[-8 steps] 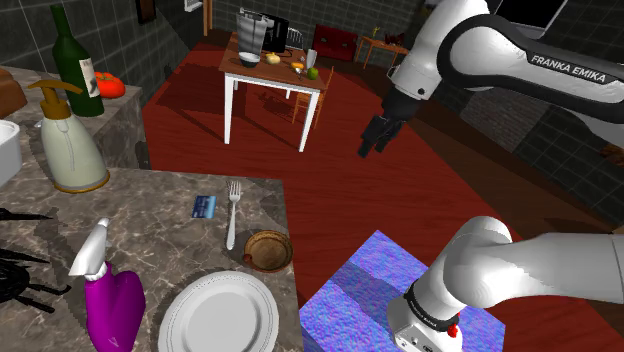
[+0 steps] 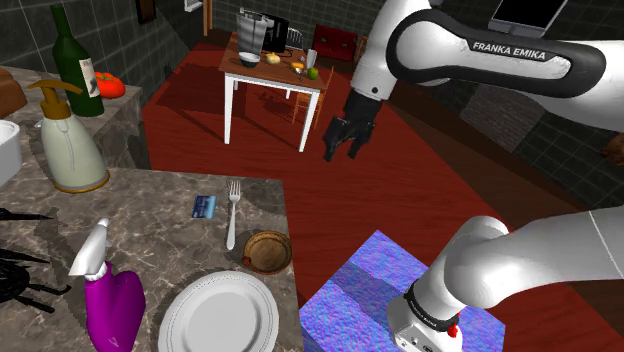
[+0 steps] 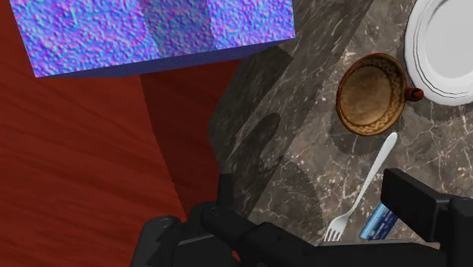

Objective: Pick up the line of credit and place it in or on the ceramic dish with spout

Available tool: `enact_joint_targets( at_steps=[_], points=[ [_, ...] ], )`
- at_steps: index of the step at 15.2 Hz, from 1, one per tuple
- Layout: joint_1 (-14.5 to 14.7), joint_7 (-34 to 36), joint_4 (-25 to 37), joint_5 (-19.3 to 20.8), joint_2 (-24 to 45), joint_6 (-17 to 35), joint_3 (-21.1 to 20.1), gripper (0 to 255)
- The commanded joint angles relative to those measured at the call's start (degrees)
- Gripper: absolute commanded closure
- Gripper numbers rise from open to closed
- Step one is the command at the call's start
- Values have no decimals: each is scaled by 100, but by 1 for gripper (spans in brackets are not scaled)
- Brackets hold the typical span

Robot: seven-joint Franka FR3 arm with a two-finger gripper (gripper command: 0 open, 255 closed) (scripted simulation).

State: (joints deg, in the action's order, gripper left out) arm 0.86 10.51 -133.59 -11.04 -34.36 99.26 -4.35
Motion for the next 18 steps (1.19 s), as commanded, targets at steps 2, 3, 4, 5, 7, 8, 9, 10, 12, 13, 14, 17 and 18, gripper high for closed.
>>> enact_joint_targets(
  at_steps=[2,3,4,5,7,8,9,10,12,13,14,17,18],
  points=[
    [29,524,387,-180,715,66,-258,0],
    [39,694,534,-229,959,81,-334,0],
    [50,862,688,-274,1206,94,-406,0],
    [59,1029,847,-315,1455,103,-475,0],
    [82,1361,1185,-384,1959,113,-599,0],
    [96,1525,1363,-413,2213,113,-654,0],
    [111,1688,1547,-438,2470,110,-704,0],
    [130,1849,1737,-461,2728,103,-748,0],
    [173,2168,2137,-499,3248,77,-822,0],
    [199,2324,2347,-516,3511,58,-852,0],
    [226,2479,2563,-532,3774,34,-878,0],
    [321,2929,3257,-578,4575,-64,-930,0],
    [357,3075,3505,-594,4846,-107,-940,0]
  ],
)
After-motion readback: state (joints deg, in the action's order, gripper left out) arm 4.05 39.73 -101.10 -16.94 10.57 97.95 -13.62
